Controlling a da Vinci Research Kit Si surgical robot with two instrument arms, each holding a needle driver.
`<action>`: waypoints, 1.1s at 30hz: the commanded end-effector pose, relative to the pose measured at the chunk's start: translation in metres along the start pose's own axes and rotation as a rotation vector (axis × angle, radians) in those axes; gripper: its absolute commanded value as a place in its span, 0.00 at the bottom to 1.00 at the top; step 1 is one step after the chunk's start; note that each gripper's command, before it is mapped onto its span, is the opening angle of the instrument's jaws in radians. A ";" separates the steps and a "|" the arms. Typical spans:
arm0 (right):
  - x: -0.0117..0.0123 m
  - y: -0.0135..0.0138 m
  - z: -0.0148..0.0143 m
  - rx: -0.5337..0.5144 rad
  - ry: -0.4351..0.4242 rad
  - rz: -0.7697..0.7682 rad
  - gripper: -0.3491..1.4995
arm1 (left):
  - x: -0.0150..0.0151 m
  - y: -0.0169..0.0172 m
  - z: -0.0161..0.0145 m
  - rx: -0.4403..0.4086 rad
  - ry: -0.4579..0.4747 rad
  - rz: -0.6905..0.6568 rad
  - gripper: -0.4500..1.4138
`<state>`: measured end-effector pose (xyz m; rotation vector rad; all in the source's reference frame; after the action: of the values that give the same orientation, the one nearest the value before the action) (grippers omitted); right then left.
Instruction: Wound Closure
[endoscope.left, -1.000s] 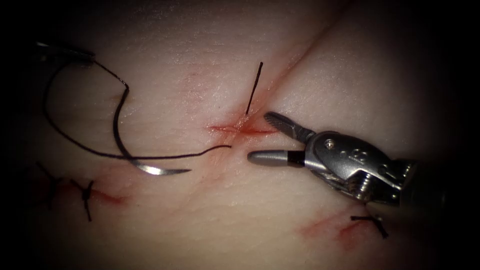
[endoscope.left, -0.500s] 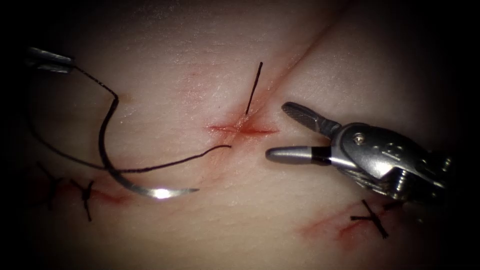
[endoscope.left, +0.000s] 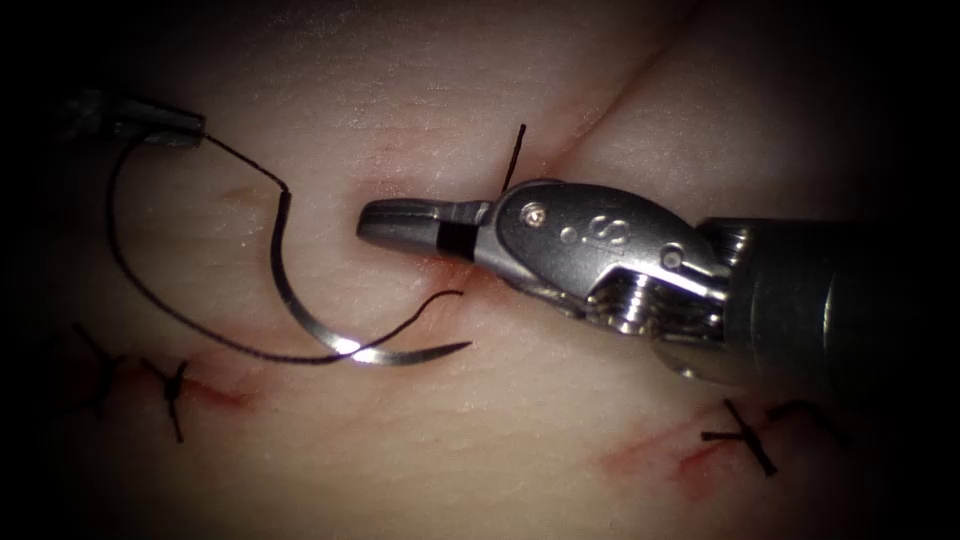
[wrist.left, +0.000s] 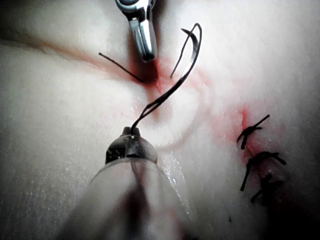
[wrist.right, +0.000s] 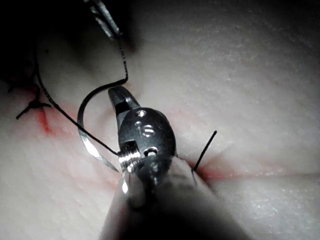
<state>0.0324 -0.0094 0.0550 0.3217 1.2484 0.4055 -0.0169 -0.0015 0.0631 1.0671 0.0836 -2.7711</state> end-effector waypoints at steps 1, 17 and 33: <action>-0.0003 -0.0003 0.0024 0.019 0.000 -0.007 0.00 | 0.0000 0.0003 0.0017 0.005 -0.019 0.000 0.00; -0.0028 -0.0020 0.0072 0.185 0.042 0.004 0.00 | 0.0026 -0.0021 0.0069 0.156 -0.178 -0.224 0.00; 0.0008 -0.0010 0.0076 0.389 0.353 0.115 0.00 | 0.0009 -0.0031 0.0103 0.271 -0.339 -0.437 0.00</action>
<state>0.0392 -0.0093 0.0556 0.6788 1.6801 0.3234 -0.0244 0.0007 0.0696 0.6699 -0.1215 -3.4009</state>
